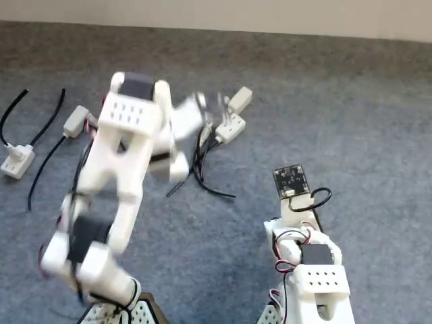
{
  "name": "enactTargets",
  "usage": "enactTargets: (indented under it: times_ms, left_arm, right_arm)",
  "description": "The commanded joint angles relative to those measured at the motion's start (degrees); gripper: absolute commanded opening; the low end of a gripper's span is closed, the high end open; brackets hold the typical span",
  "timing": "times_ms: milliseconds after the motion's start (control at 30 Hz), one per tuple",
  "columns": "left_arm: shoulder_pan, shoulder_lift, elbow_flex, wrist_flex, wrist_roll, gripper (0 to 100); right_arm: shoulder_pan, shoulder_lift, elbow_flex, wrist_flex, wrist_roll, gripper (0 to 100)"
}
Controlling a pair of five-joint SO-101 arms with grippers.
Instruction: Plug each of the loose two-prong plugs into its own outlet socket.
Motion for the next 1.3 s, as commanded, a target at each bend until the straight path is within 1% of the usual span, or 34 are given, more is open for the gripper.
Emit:
enactTargets:
  times_ms: [0, 100, 267, 400, 500, 600, 633, 700, 767, 833, 900, 1000, 1067, 1133, 1267]
  left_arm:
    - [1.54, -19.12, 21.32, -3.52, -2.81, 0]
    - [1.45, -25.19, 34.42, -8.88, -6.51, 0]
    - [1.89, -26.15, 50.33, -21.1, -8.09, 0]
    - [4.09, -26.15, 58.59, -26.29, -12.31, 0]
    - [5.93, -26.15, 62.46, -29.8, -12.57, 1]
    - [5.85, -26.07, 64.31, -32.44, -12.31, 1]
    - [5.76, -26.07, 64.92, -32.88, -12.31, 3]
    - [5.76, -26.07, 65.63, -33.58, -11.16, 10]
    - [5.76, -26.42, 65.45, -34.73, -8.18, 18]
    - [5.67, -26.59, 63.6, -35.25, -6.42, 23]
    - [5.67, -26.15, 60.35, -35.25, -4.84, 24]
    - [5.67, -26.59, 56.66, -34.37, -4.57, 25]
    - [5.67, -26.59, 53.14, -31.21, -4.66, 25]
    - [5.67, -26.59, 48.4, -26.9, -6.42, 25]
    - [4.0, -26.51, 38.81, -20.75, -7.38, 25]
  right_arm:
    - [-0.57, -0.84, -0.13, -1.1, 0.53, 25.2]
    - [-0.57, -0.84, -0.13, -1.1, 0.53, 25.2]
    - [-0.57, -0.84, -0.13, -1.1, 0.53, 25.2]
    - [-0.57, -0.84, -0.13, -1.1, 0.53, 25.2]
    - [-0.57, -0.84, -0.13, -1.1, 0.53, 25.2]
    - [-0.57, -0.84, -0.13, -1.1, 0.53, 25.2]
    - [-0.57, -0.84, -0.13, -1.1, 0.53, 25.2]
    - [-0.57, -0.84, -0.13, -1.1, 0.53, 25.2]
    - [-0.57, -0.84, -0.13, -1.1, 0.53, 25.2]
    - [-0.57, -0.84, -0.13, -1.1, 0.53, 25.2]
    - [-0.57, -0.84, -0.13, -1.1, 0.53, 25.2]
    - [-0.57, -0.84, -0.13, -1.1, 0.53, 25.2]
    - [-0.57, -0.84, -0.13, -1.1, 0.53, 25.2]
    - [-0.57, -0.84, -0.13, -1.1, 0.53, 25.2]
    - [-0.57, -0.84, -0.13, -1.1, 0.62, 25.2]
